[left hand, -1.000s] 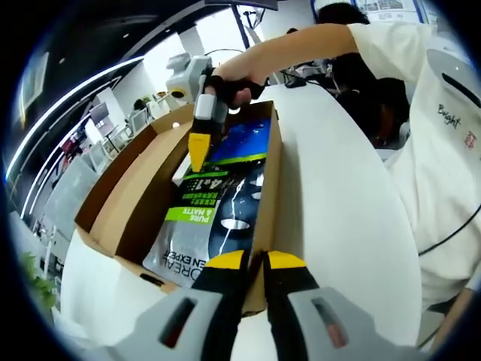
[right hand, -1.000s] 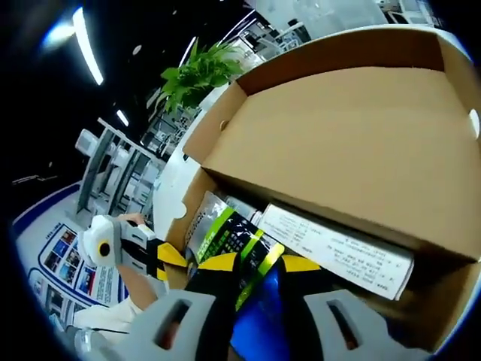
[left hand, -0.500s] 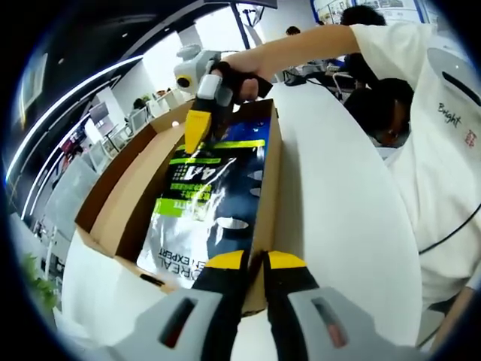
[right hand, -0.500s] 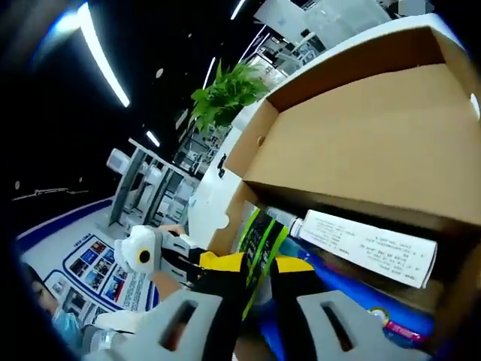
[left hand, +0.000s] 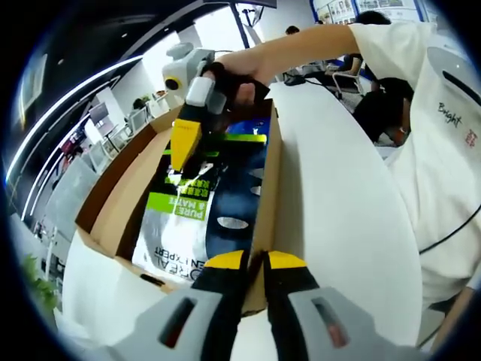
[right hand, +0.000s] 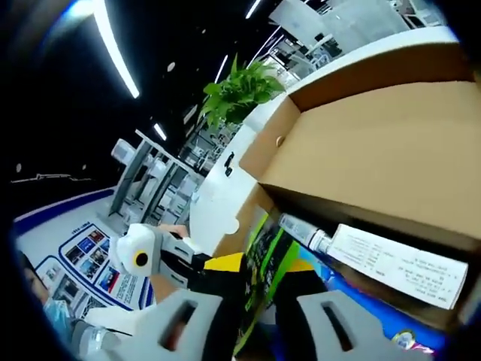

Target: Operate the shoe box by opening the lid, removing the specified soft item, and placing it in the target area until the item is outside and the box remains undamaged.

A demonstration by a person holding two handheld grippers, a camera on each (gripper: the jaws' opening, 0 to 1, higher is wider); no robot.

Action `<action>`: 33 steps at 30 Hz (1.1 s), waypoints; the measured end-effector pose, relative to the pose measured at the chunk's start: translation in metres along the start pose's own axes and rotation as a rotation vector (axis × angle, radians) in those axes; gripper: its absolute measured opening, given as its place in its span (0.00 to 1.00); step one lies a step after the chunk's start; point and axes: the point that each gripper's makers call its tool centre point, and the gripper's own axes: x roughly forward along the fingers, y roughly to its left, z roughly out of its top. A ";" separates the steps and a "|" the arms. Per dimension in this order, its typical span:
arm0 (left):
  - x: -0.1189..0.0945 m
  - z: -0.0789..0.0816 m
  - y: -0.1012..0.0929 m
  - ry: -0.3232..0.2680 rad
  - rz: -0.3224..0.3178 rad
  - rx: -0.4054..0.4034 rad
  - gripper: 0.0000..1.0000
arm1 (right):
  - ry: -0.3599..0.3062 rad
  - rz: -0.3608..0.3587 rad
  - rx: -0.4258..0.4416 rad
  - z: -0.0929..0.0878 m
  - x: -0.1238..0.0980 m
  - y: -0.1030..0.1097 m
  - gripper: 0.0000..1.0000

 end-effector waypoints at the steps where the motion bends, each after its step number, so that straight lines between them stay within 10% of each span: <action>1: 0.000 0.000 0.000 0.000 0.000 0.001 0.09 | 0.000 -0.001 -0.001 0.000 0.000 0.000 0.10; 33: 0.000 -0.001 0.002 0.006 0.015 0.010 0.10 | -0.026 -0.048 -0.252 0.006 -0.007 0.015 0.01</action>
